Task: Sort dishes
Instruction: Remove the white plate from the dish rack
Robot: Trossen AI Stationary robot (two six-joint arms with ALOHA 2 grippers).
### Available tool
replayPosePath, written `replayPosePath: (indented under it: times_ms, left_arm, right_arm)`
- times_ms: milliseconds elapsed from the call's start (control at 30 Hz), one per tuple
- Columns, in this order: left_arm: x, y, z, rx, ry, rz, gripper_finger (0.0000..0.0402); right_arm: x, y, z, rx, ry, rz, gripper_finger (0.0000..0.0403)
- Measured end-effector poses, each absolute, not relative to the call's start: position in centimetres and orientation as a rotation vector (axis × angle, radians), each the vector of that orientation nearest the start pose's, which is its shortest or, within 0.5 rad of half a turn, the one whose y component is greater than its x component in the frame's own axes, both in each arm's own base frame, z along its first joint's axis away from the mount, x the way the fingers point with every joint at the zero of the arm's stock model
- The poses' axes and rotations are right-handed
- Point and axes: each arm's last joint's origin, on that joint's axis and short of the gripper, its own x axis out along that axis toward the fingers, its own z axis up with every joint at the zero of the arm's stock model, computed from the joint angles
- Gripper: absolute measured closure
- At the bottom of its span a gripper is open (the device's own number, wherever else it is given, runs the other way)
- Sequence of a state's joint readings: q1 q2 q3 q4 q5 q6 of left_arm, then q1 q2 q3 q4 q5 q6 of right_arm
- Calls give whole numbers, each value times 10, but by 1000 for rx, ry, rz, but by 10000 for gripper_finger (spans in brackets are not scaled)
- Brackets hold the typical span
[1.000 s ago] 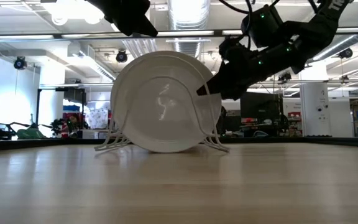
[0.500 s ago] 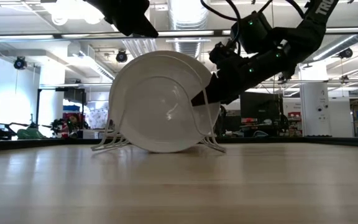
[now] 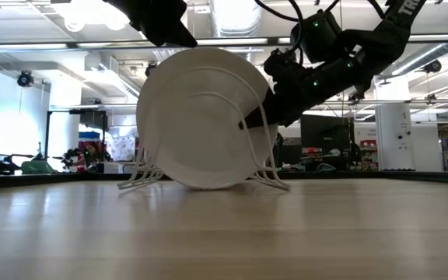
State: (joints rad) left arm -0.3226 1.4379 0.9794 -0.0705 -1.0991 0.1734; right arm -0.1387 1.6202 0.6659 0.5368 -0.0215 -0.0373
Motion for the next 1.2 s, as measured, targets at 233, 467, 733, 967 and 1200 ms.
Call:
replayPosePath:
  times_ms: [233, 467, 733, 967, 1200]
  left_arm:
    - [294, -70, 271, 526, 472, 757, 285]
    - [296, -72, 281, 571, 462, 763, 285]
    - [297, -75, 300, 632, 459, 771, 285]
    - [291, -83, 315, 679, 456, 775, 285]
    - [271, -100, 333, 680, 408, 798, 285]
  right_arm:
    - [304, -42, 175, 46, 393, -130, 349]
    - [299, -42, 184, 97, 390, -161, 349]
    - [300, -43, 206, 150, 326, -192, 349]
    - [291, -44, 224, 197, 317, -203, 349]
    - [262, -41, 255, 273, 309, -219, 349]
